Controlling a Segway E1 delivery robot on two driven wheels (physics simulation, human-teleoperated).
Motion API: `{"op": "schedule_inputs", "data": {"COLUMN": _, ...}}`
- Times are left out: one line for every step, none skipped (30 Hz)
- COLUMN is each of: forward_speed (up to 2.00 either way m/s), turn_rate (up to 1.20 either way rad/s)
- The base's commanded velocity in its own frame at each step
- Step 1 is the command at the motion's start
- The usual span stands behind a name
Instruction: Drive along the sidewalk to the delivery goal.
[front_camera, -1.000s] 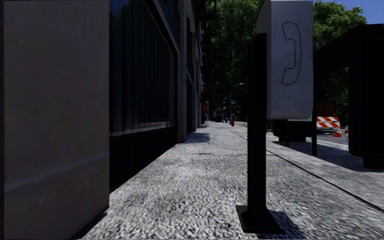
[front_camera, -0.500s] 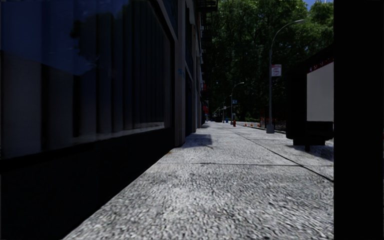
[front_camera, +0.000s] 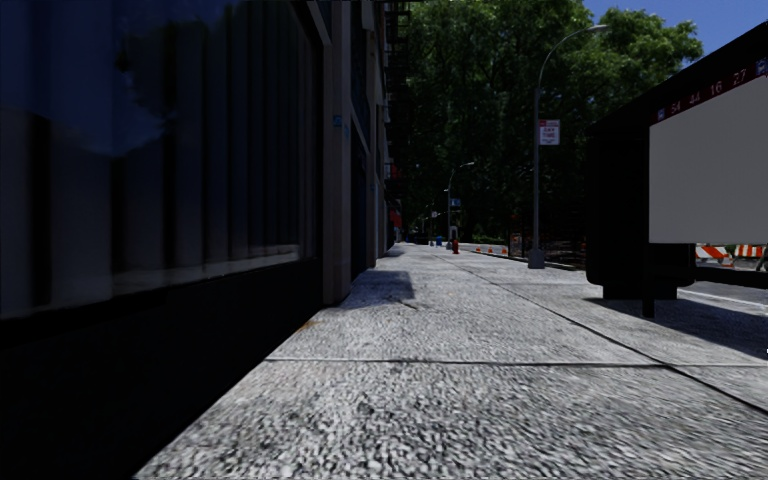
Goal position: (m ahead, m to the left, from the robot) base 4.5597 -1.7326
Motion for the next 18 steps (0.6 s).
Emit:
{"op": "schedule_inputs", "data": {"forward_speed": 2.00, "turn_rate": -0.95}}
{"op": "schedule_inputs", "data": {"forward_speed": 2.00, "turn_rate": -0.13}}
{"op": "schedule_inputs", "data": {"forward_speed": 2.00, "turn_rate": -0.13}}
{"op": "schedule_inputs", "data": {"forward_speed": 2.00, "turn_rate": -0.01}}
{"op": "schedule_inputs", "data": {"forward_speed": 2.00, "turn_rate": 0.00}}
{"op": "schedule_inputs", "data": {"forward_speed": 2.00, "turn_rate": 0.00}}
{"op": "schedule_inputs", "data": {"forward_speed": 2.00, "turn_rate": 0.00}}
{"op": "schedule_inputs", "data": {"forward_speed": 2.00, "turn_rate": 0.00}}
{"op": "schedule_inputs", "data": {"forward_speed": 2.00, "turn_rate": 0.00}}
{"op": "schedule_inputs", "data": {"forward_speed": 2.00, "turn_rate": 0.00}}
{"op": "schedule_inputs", "data": {"forward_speed": 2.00, "turn_rate": 0.00}}
{"op": "schedule_inputs", "data": {"forward_speed": 2.00, "turn_rate": 0.00}}
{"op": "schedule_inputs", "data": {"forward_speed": 2.00, "turn_rate": 0.00}}
{"op": "schedule_inputs", "data": {"forward_speed": 2.00, "turn_rate": 0.00}}
{"op": "schedule_inputs", "data": {"forward_speed": 2.00, "turn_rate": 0.00}}
{"op": "schedule_inputs", "data": {"forward_speed": 2.00, "turn_rate": 0.00}}
{"op": "schedule_inputs", "data": {"forward_speed": 2.00, "turn_rate": 0.00}}
{"op": "schedule_inputs", "data": {"forward_speed": 2.00, "turn_rate": 0.00}}
